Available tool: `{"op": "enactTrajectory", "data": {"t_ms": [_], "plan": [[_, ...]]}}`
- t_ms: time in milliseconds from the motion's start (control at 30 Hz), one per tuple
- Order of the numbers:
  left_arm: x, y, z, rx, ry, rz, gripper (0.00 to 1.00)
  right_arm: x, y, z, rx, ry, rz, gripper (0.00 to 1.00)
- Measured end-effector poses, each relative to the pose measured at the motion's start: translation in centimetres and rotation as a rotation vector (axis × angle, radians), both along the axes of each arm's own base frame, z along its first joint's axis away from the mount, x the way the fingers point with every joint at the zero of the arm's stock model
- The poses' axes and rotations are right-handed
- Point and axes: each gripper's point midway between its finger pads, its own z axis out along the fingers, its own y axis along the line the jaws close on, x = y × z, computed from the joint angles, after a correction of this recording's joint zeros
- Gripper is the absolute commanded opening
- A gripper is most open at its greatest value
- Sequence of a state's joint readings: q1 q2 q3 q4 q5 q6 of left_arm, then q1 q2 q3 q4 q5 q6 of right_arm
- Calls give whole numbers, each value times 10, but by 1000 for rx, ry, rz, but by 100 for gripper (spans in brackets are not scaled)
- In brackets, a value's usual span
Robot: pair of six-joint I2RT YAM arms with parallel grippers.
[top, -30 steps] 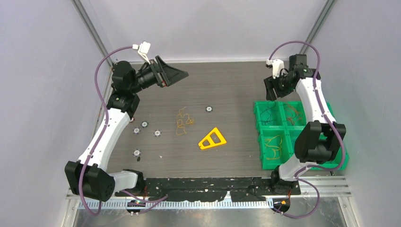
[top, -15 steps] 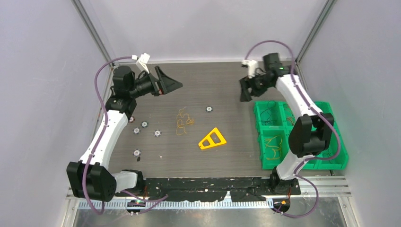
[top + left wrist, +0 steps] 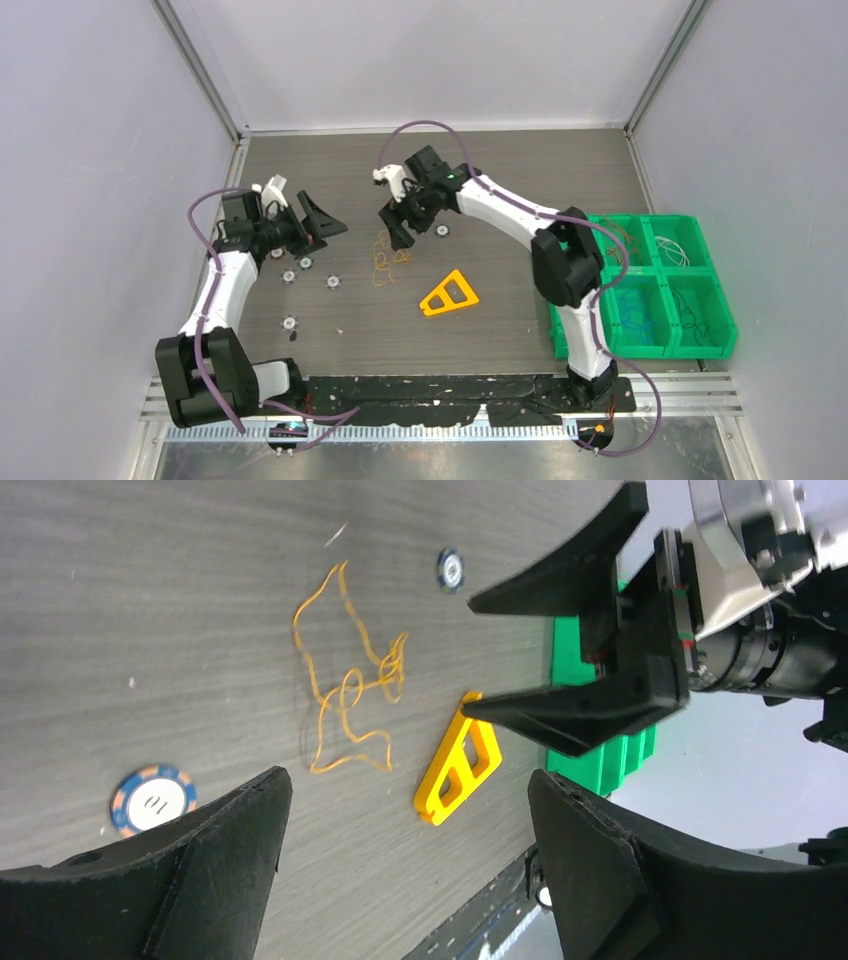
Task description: Untangle the cables
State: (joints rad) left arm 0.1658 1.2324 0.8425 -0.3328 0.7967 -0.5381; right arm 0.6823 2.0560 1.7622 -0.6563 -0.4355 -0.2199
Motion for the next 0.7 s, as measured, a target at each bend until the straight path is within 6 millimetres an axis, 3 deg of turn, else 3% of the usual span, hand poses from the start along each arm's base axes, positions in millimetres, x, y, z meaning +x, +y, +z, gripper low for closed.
{"op": "enactTrajectory", "data": {"t_ms": [100,133,200,233,300,433,500,567,667,700], "plan": [[-11,3,-21,-14,62,14,88,2,20,-27,-29,14,12,73],[-14,3,-25,-19,77,16,87,2,26,-35,-37,19,17,65],[-17,3,-30,-24,96,18,87,-1,32,-48,-50,31,27,47],[-18,3,-31,-25,99,17,87,-3,35,-53,-55,39,31,28],[-18,2,-30,-27,97,15,87,-6,39,-61,-63,50,40,9],[-19,2,-30,-31,97,12,86,-10,42,-59,-50,60,43,6],[-19,2,-30,-32,97,8,86,-12,38,-48,-30,64,48,5],[-19,1,-28,-34,93,2,85,-17,28,-23,2,54,57,5],[-18,0,-25,-36,80,-5,85,-24,2,40,69,-29,65,5],[-18,0,-25,-35,78,-6,85,-27,-10,73,108,-92,70,5]]}}
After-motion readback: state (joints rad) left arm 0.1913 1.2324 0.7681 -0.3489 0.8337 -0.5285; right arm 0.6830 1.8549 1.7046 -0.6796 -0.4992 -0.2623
